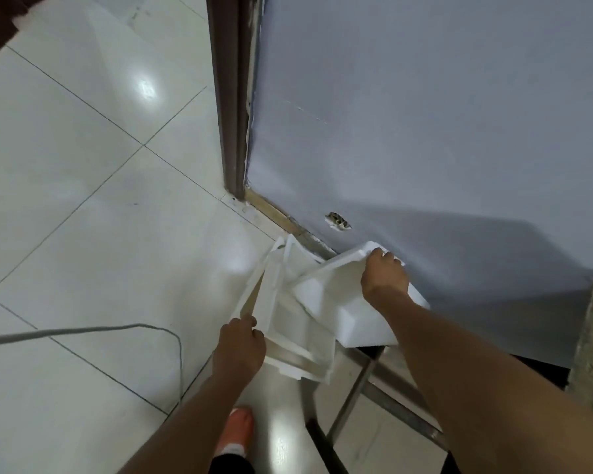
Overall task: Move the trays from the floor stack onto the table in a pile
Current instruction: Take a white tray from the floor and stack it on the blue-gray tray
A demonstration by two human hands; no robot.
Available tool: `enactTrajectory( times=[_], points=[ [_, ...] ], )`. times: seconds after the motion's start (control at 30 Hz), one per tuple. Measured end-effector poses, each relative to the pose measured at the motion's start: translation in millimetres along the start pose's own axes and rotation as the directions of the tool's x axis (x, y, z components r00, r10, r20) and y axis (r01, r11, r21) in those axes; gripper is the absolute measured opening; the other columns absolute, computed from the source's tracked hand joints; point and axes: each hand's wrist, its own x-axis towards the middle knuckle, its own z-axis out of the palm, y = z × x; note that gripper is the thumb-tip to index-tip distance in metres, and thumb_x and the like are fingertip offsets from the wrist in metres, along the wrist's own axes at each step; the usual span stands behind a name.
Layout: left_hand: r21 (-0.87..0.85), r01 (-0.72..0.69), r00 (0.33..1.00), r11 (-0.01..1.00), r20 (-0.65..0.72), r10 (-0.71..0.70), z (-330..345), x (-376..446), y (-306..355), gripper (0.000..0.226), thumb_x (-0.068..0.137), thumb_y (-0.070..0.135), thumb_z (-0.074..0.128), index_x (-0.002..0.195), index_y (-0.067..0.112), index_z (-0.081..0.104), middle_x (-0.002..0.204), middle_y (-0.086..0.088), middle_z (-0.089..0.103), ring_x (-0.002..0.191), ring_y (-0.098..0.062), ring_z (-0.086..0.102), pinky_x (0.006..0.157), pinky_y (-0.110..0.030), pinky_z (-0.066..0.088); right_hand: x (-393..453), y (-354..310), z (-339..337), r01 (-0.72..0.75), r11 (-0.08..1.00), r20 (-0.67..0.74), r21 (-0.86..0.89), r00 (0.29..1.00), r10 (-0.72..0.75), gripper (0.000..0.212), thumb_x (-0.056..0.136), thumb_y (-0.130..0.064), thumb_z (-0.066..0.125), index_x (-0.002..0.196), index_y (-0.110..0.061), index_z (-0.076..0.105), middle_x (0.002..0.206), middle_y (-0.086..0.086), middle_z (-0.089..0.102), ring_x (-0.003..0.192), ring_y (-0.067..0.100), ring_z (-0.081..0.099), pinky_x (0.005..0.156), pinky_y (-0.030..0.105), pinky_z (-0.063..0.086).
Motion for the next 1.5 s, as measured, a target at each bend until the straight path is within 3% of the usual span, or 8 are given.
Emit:
enactTrajectory(
  times=[0.23,0.4,0.6,0.73,0.87,1.17,1.3,1.5],
  points=[
    [-0.075,0.02,0.996,0.997,0.088,-0.014,-24.0,-43.6,43.0,0.03,0.093,0.013,0.042,0.117,0.006,0.059,0.119,-0.014,0.063,0.108,-0.031,0.059,0.087,-0.032,0.045,-43.1,-0.3,-62.6,-0.048,0.989,-0.019,0.142,0.999,0.051,0.038,0.09,-0.008,0.051,0.126,0.0,0.039,0.124,0.018,0.059,0.117,0.036,0.058,0.086,0.036,0.047],
    [-0.227,0.241,0.955,0.944,0.227,-0.189,-43.7,-91.3,81.2,0.033,0.094,0.019,0.043,0.118,-0.001,0.056,0.112,-0.018,0.06,0.111,-0.035,0.059,0.089,-0.032,0.048,-94.0,0.5,-126.8,-0.117,0.915,0.02,0.387,0.993,0.118,0.044,0.086,-0.006,0.049,0.125,-0.006,0.03,0.113,0.016,0.055,0.107,0.037,0.057,0.073,0.036,0.042],
    [-0.664,0.56,0.828,0.495,0.452,-0.33,-73.5,-169.2,106.7,0.065,0.081,0.031,0.071,0.132,0.007,0.04,0.125,-0.016,0.053,0.108,-0.035,0.056,0.061,-0.039,0.057,-173.5,3.6,-187.4,-0.118,0.781,0.066,0.614,0.993,0.098,0.071,0.088,-0.011,0.046,0.148,-0.014,0.007,0.111,0.01,0.051,0.105,0.042,0.059,0.082,0.05,0.057],
    [-0.737,0.406,0.906,0.541,0.25,-0.341,-104.7,-216.7,102.4,0.045,0.078,0.01,0.069,0.116,0.003,0.046,0.103,-0.014,0.058,0.095,-0.035,0.06,0.062,-0.035,0.054,-236.5,17.2,-206.8,-0.217,0.45,0.17,0.866,0.975,0.143,0.061,0.089,-0.009,0.043,0.142,-0.024,0.018,0.131,0.015,0.049,0.098,0.039,0.062,0.055,0.042,0.062],
    [-0.681,0.239,0.956,0.692,0.039,-0.291,-137.2,-247.7,80.5,0.056,0.053,0.006,0.064,0.108,-0.004,0.063,0.101,-0.021,0.07,0.089,-0.035,0.068,0.083,-0.045,0.056,-291.0,50.3,-219.0,-0.248,0.24,0.231,0.938,0.968,0.099,0.048,0.088,-0.007,0.042,0.13,-0.027,0.027,0.125,0.012,0.052,0.068,0.032,0.069,0.056,0.044,0.063],
    [-0.629,-0.069,0.981,0.774,-0.184,-0.062,-183.8,-400.8,117.2,0.049,0.081,-0.014,0.05,0.126,0.005,0.047,0.11,-0.012,0.053,0.095,-0.028,0.052,0.063,-0.027,0.046,-396.6,147.9,-215.8,-0.226,0.236,0.207,0.945,0.973,0.103,0.047,0.08,-0.011,0.048,0.127,-0.008,0.05,0.119,0.014,0.06,0.095,0.036,0.065,0.06,0.046,0.063],
    [-0.572,-0.143,0.985,0.808,-0.165,0.058,-171.0,-447.1,123.7,0.05,0.079,-0.015,0.052,0.124,0.007,0.048,0.123,-0.019,0.06,0.101,-0.031,0.056,0.081,-0.034,0.048,-425.4,202.3,-202.5,-0.168,0.325,0.125,0.931,0.981,0.148,0.044,0.085,-0.012,0.044,0.128,-0.003,0.051,0.123,0.015,0.06,0.106,0.035,0.061,0.082,0.037,0.057],
    [-0.472,-0.276,0.961,0.837,-0.124,0.248,-124.6,-500.9,149.5,0.049,0.081,-0.014,0.051,0.124,0.008,0.048,0.114,-0.02,0.064,0.089,-0.028,0.06,0.057,-0.025,0.047,-453.5,288.8,-161.9,-0.084,0.364,0.019,0.928,0.983,0.18,0.041,0.084,-0.003,0.048,0.124,-0.004,0.059,0.12,0.014,0.066,0.106,0.033,0.064,0.081,0.029,0.052]
  ],
)
